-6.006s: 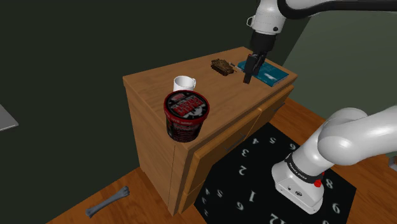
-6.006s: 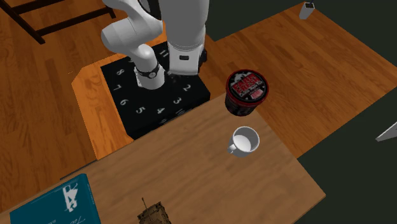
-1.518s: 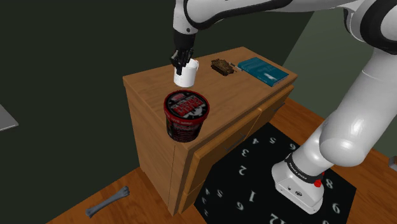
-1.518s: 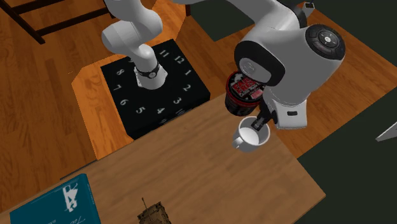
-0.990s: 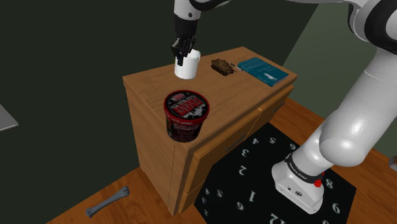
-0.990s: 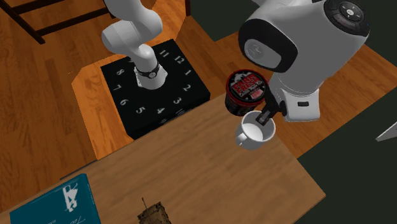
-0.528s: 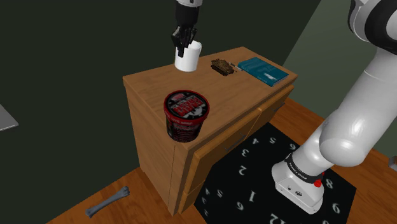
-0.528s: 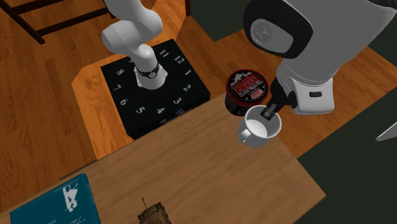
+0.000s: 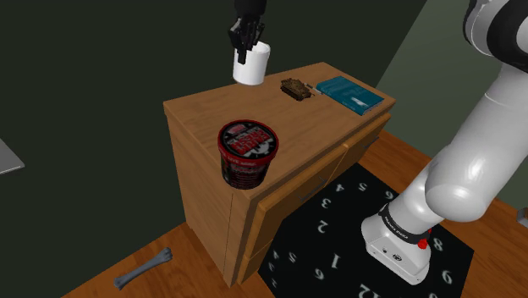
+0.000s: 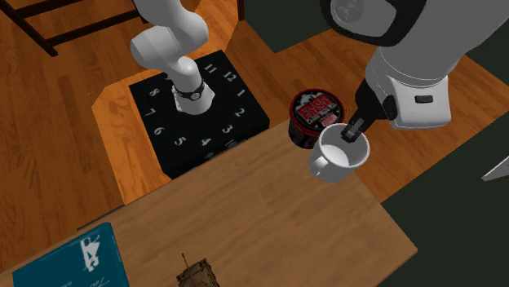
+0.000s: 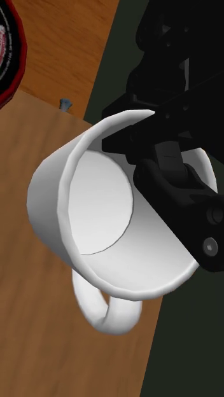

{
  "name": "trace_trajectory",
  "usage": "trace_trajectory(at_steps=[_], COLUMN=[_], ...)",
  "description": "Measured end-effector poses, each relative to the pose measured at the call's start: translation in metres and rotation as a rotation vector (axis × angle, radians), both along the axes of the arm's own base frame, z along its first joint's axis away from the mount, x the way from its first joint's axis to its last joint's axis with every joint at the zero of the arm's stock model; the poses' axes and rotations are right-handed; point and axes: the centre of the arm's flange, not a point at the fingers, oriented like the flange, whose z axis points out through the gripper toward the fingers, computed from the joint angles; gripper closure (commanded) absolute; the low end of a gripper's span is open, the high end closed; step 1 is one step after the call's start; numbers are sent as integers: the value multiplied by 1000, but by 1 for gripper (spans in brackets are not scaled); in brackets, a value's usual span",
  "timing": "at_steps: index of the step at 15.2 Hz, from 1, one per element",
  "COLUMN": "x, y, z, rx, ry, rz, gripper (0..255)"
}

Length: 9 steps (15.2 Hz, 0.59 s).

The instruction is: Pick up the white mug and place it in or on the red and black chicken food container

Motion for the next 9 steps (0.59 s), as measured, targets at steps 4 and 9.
trace_trajectory(at_steps=[4,9], x=[-38,-91], y=[23,58], z=[12,19], rx=[1,0], ry=[0,0], rz=[1,2], gripper=[255,255])
